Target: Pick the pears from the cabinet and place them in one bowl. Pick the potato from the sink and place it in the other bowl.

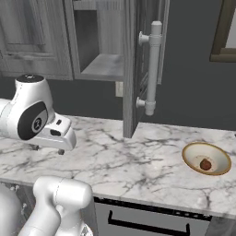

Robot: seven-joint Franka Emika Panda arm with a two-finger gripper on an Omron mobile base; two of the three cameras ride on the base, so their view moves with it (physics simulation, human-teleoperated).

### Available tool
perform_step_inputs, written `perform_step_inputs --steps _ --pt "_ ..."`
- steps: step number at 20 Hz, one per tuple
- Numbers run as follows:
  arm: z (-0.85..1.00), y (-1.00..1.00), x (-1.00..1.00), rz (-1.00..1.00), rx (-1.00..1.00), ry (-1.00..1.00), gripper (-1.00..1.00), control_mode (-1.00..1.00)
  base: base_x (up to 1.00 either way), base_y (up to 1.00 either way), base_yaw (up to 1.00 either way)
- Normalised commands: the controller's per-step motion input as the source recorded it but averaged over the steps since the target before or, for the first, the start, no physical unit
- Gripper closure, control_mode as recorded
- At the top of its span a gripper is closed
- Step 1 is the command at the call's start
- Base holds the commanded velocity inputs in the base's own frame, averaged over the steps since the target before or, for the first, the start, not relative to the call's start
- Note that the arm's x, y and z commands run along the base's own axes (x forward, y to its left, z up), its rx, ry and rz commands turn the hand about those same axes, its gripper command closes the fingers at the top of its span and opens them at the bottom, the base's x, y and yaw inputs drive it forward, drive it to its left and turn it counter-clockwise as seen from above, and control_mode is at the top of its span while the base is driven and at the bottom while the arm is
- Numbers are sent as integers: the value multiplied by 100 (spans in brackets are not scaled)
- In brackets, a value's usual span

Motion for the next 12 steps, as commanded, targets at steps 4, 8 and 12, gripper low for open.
perform_step_inputs --steps 4,8,12 --pt "0 0 0 0 0 0 -100 -100 0 0 0" --pt "0 0 0 0 0 0 -100 -100 0 0 0" --pt "-1 4 0 -3 0 0 -100 -100 0 0 0"
